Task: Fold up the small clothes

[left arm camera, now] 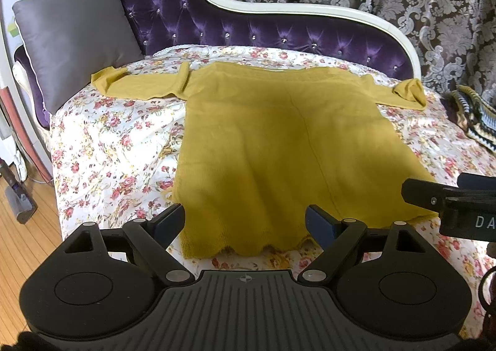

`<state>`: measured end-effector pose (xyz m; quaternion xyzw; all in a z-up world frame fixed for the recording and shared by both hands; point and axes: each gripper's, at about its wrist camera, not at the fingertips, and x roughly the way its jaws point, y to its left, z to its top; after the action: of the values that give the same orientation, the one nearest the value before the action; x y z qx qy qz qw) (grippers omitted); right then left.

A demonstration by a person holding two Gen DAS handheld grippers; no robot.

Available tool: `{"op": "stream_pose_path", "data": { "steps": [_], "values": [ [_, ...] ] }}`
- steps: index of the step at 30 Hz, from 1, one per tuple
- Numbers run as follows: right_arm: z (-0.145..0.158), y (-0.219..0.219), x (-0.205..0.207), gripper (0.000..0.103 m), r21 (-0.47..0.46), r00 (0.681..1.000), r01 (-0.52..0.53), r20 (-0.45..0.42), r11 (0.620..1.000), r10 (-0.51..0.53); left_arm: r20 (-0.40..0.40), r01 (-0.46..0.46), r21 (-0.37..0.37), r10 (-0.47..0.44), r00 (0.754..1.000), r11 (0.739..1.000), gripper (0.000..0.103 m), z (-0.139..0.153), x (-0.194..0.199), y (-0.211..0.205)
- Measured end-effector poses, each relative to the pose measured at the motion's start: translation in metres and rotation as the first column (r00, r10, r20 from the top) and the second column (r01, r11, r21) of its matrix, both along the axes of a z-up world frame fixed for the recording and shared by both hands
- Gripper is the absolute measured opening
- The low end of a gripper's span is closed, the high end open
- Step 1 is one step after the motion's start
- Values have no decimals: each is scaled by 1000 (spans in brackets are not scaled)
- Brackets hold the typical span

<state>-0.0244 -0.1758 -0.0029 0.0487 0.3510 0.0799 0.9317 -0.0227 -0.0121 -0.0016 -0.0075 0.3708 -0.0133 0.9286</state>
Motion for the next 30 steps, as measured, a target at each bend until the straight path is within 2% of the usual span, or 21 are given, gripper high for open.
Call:
{"op": "stream_pose_path", "data": {
  "steps": [16, 30],
  "values": [
    [-2, 2, 1, 103, 6, 999, -31, -13, 999, 31, -9, 6, -8, -6, 1000, 1000, 85, 0, -1, 0],
    [-8, 3, 3, 102, 13, 998, -41, -48, 999, 42, -50, 8, -17, -9, 999, 1000, 85, -5, 3, 3]
  ]
}}
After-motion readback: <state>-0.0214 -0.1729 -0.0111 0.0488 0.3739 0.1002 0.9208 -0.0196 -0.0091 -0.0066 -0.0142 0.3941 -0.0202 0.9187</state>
